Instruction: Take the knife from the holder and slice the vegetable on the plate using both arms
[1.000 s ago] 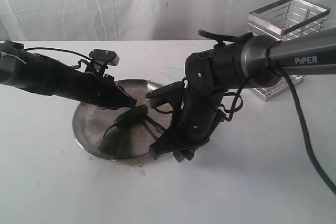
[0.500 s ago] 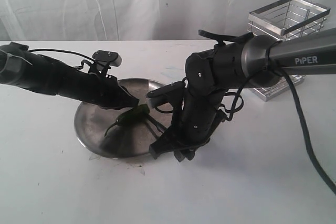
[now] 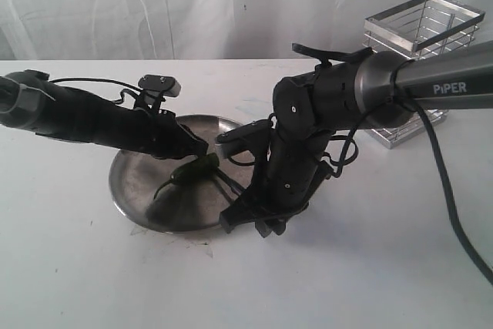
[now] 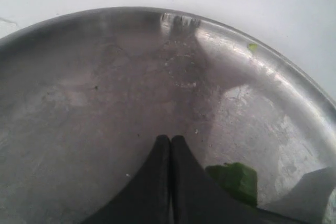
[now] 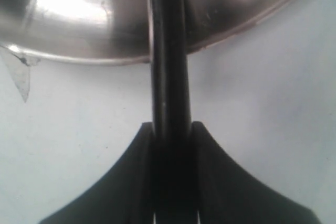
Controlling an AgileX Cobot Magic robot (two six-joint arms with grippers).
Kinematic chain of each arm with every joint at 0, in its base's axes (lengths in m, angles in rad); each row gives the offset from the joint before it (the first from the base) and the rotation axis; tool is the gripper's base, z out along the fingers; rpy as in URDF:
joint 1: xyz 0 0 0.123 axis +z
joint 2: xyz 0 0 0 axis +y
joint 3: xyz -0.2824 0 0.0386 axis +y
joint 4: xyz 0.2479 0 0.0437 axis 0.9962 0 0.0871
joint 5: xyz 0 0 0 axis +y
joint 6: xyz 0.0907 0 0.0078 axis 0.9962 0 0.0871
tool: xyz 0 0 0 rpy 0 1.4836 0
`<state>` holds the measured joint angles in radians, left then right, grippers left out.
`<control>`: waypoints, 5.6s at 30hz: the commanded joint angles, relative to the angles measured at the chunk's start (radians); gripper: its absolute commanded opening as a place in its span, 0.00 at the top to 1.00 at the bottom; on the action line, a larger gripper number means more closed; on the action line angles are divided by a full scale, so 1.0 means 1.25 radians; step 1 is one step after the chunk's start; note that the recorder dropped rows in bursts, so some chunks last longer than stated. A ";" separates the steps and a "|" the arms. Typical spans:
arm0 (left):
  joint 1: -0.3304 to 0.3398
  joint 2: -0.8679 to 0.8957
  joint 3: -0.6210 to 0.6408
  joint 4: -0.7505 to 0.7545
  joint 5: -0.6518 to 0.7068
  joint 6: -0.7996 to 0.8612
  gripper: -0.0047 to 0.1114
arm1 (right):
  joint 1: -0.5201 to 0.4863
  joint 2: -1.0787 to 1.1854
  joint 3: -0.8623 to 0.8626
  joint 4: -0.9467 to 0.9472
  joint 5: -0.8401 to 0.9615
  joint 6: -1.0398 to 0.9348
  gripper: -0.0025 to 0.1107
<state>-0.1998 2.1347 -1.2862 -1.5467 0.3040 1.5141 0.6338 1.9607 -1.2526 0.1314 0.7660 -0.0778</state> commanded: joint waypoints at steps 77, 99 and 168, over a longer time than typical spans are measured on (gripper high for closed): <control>0.000 -0.345 0.239 -0.027 0.008 0.135 0.96 | 0.064 -0.107 0.090 -0.030 -0.050 0.149 0.98; 0.000 -0.340 0.205 0.074 0.191 -0.039 0.96 | 0.064 -0.106 0.091 -0.040 -0.074 0.100 0.98; 0.001 -0.255 0.102 0.073 -0.018 -0.121 0.96 | 0.052 -0.083 0.089 -0.023 -0.132 0.171 0.98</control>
<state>-0.1983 1.8199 -1.1556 -1.4406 0.2639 1.3623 0.7074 1.8537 -1.1444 0.1039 0.6036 0.1167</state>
